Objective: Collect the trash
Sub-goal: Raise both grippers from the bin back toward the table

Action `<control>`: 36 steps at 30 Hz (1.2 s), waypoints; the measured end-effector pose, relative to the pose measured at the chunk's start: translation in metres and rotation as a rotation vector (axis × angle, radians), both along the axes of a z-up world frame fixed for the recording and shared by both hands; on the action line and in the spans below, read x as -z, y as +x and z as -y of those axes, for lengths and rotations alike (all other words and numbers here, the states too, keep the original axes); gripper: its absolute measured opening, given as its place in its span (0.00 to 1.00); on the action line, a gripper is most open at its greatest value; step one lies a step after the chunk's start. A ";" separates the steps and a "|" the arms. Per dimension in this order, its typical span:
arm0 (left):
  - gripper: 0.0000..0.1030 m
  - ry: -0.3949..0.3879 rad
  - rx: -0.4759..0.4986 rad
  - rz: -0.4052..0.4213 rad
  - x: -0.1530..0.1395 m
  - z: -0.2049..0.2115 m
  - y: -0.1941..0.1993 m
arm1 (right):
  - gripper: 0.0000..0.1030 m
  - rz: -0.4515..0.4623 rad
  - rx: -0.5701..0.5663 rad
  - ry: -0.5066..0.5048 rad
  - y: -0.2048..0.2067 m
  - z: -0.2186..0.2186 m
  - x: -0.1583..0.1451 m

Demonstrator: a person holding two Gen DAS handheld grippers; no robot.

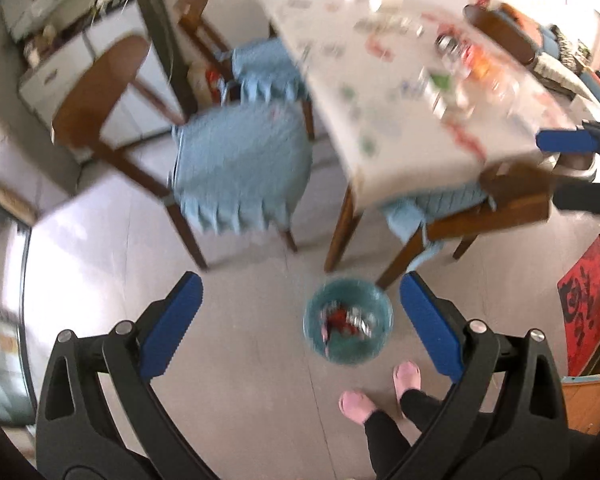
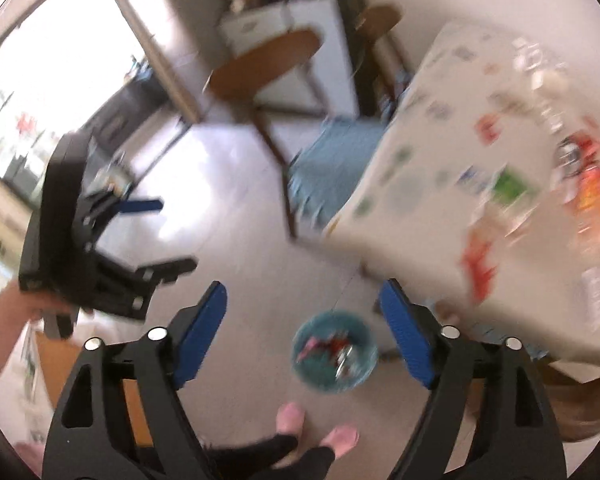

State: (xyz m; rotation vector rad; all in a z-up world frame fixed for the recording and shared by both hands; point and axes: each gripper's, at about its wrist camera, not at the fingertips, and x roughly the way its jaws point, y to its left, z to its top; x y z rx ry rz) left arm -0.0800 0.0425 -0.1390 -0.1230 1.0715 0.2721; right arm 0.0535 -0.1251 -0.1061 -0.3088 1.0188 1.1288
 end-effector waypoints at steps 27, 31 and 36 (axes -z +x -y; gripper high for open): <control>0.94 0.061 0.172 0.094 -0.060 0.115 0.256 | 0.85 0.103 0.342 0.043 0.226 0.113 -0.043; 0.94 0.072 0.183 0.098 -0.060 0.126 0.275 | 0.85 0.108 0.343 0.041 0.243 0.122 -0.042; 0.94 0.117 0.208 0.075 -0.056 0.141 0.296 | 0.85 0.099 0.353 0.044 0.261 0.132 -0.039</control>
